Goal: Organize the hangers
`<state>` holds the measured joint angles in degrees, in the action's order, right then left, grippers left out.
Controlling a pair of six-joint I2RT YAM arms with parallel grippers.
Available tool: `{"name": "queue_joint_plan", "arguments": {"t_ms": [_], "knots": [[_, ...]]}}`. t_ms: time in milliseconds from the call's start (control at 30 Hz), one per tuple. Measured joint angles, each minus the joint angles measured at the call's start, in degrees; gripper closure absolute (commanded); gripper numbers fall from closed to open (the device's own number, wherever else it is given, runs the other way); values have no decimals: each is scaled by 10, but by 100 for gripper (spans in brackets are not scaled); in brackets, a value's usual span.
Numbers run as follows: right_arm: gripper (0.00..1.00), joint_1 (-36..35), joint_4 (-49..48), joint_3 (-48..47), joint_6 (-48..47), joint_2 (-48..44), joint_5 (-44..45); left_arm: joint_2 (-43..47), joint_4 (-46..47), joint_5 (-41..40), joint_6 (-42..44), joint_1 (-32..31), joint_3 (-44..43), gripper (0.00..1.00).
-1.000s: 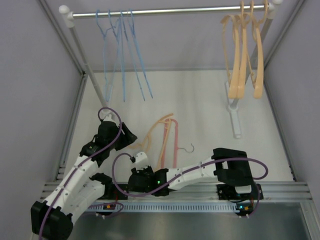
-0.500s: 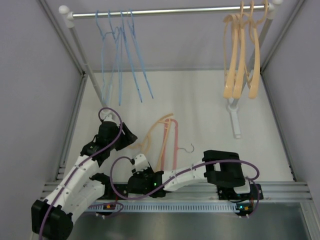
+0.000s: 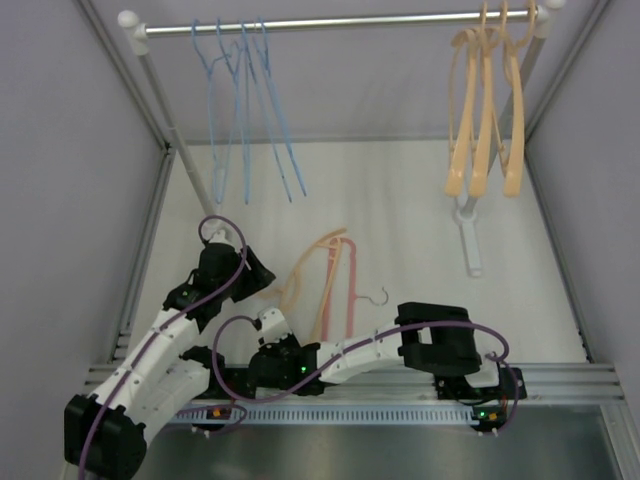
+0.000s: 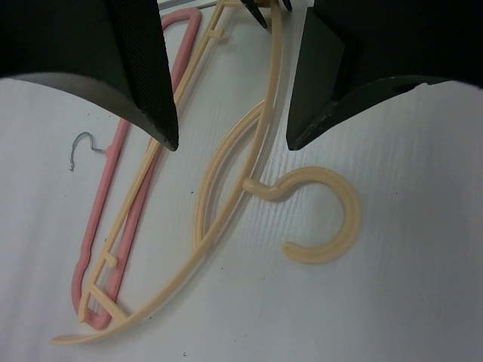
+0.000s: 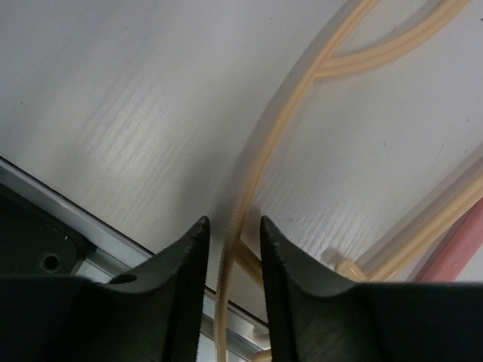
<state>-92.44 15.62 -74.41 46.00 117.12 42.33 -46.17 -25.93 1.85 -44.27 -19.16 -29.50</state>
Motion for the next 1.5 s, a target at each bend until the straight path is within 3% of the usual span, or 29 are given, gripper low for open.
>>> {"name": "queue_joint_plan", "arguments": {"t_ms": [233, 667, 1500], "knots": [[100, 0, -12, 0, 0, 2, 0, 0, 3, 0, -2, 0, 0, 36], [100, 0, -15, 57, 13, -46, -4, 0, 3, 2, -4, 0, 0, 37], [100, -15, 32, 179, 84, -256, 8, 18, 2, 2, -6, 3, -17, 36]]}}
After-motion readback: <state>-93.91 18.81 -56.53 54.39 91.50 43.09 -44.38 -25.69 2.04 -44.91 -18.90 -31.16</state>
